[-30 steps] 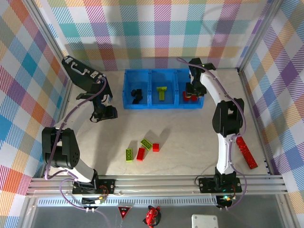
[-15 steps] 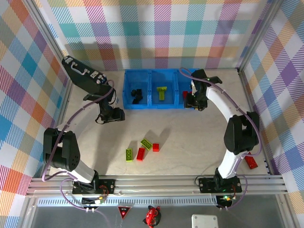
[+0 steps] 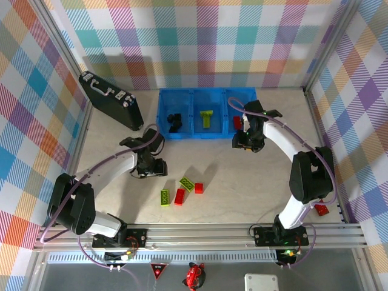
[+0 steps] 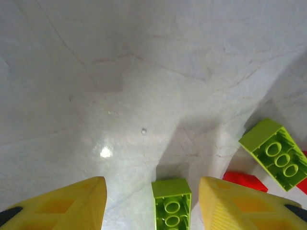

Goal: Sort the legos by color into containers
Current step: Pick up the lego from the middle-left of the table.

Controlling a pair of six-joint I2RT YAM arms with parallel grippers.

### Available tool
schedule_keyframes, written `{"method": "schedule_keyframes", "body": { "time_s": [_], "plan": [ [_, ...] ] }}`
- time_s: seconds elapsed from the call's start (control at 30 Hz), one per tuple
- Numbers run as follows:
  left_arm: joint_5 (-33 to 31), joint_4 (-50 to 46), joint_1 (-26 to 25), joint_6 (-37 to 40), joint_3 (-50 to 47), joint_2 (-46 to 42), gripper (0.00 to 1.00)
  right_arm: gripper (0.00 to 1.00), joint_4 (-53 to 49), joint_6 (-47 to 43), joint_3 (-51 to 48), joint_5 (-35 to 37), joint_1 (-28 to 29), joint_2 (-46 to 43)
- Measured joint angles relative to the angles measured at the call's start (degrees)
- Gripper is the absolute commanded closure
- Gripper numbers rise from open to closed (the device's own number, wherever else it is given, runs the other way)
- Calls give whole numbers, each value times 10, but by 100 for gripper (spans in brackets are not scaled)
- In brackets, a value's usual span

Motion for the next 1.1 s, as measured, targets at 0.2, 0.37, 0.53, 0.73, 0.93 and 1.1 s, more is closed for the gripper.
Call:
{"method": "schedule_keyframes", "body": {
  "time_s": [0.2,0.37,0.53,0.73,0.93,1.1],
  "plan": [
    [-21,4,-59,-69,-46,-19,47,53,14,-1,-1,-6,0,0],
    [-30,14,-102,-119,-76,-22,47,53,17,-3,-10,-6,0,0],
    [-37,32,-143,-160,-87,-16,47,53,17,-5,-20,-6,0,0],
    [-37,51,-187,-193,-94,31,52,53,17,-5,-21,-6,0,0],
    [-41,60,-202,-218,-96,42,58,53,17,-5,-21,-6,0,0],
    [-47,67,-203,-231,-107,38,63,54,16,-5,-21,-6,1,0]
  ]
}}
